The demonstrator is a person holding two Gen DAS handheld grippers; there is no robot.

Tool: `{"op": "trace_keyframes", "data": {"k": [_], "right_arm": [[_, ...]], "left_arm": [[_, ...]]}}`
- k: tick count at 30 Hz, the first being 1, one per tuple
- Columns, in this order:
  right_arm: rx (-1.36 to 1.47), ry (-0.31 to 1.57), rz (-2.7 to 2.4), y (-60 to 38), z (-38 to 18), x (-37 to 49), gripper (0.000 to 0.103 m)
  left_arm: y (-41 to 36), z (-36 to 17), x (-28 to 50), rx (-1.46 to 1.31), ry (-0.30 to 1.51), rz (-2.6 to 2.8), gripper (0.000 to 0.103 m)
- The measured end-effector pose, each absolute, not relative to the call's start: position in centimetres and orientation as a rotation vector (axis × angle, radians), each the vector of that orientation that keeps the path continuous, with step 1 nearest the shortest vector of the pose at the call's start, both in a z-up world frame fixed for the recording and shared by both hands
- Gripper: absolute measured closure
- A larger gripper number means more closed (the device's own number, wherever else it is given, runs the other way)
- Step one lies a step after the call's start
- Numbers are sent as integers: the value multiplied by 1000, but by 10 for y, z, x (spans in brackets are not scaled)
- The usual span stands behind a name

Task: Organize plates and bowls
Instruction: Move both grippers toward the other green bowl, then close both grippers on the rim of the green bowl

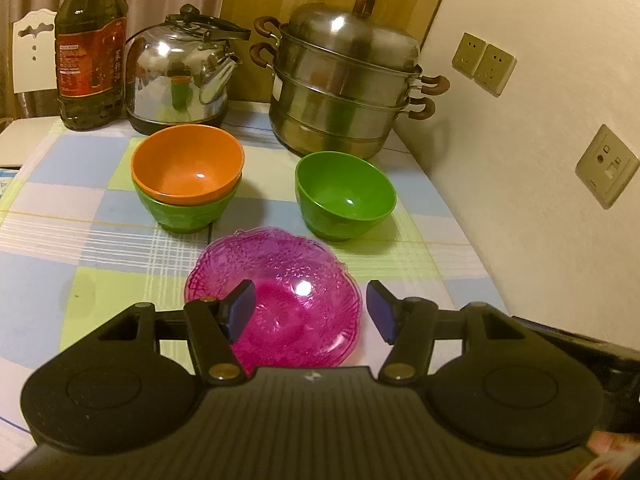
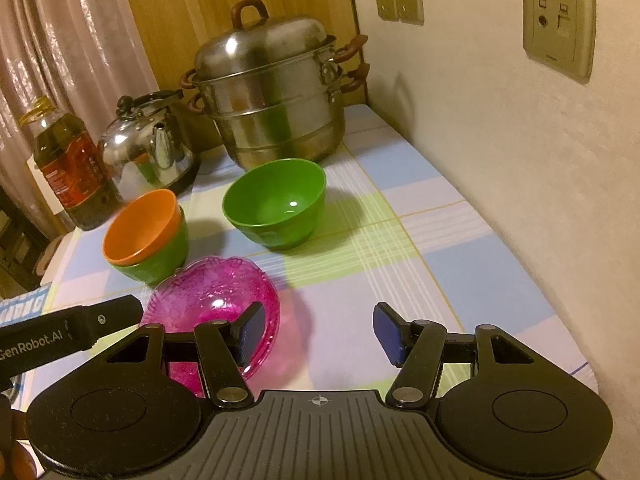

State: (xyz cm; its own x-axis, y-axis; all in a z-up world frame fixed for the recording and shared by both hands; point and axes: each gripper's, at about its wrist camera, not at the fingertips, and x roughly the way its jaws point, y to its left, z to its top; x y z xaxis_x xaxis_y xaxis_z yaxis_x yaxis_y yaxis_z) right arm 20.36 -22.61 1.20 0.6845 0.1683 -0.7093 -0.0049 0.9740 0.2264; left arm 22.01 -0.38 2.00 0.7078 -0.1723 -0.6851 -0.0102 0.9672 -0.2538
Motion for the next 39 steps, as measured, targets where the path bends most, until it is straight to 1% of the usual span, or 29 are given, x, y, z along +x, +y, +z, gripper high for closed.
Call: {"op": "trace_keyframes", "data": {"k": [11, 15, 21, 23, 25, 32, 36, 37, 39], "right_arm": [[256, 841, 93, -233, -5, 238, 43], [312, 837, 100, -240, -14, 261, 43], [395, 824, 76, -249, -29, 302, 43], [417, 811, 74, -249, -34, 315, 44], [430, 801, 68, -248, -38, 326, 44], [446, 796, 71, -239, -52, 366, 44], [458, 811, 67, -237, -64, 386, 44], [461, 816, 63, -236, -68, 390, 45], [462, 821, 61, -236, -73, 397, 51]], "left_arm": [[-8, 7, 265, -262, 789, -119, 46], [-5, 0, 289, -279, 790, -134, 50], [-4, -19, 333, -273, 812, -128, 51], [-4, -27, 347, -282, 809, -133, 53], [-4, -34, 362, -293, 809, -129, 58], [-4, -56, 406, -325, 828, -114, 60], [-4, -67, 422, -332, 846, -113, 64], [-5, -69, 425, -325, 849, -112, 65], [-6, -74, 431, -317, 852, -115, 68]]}}
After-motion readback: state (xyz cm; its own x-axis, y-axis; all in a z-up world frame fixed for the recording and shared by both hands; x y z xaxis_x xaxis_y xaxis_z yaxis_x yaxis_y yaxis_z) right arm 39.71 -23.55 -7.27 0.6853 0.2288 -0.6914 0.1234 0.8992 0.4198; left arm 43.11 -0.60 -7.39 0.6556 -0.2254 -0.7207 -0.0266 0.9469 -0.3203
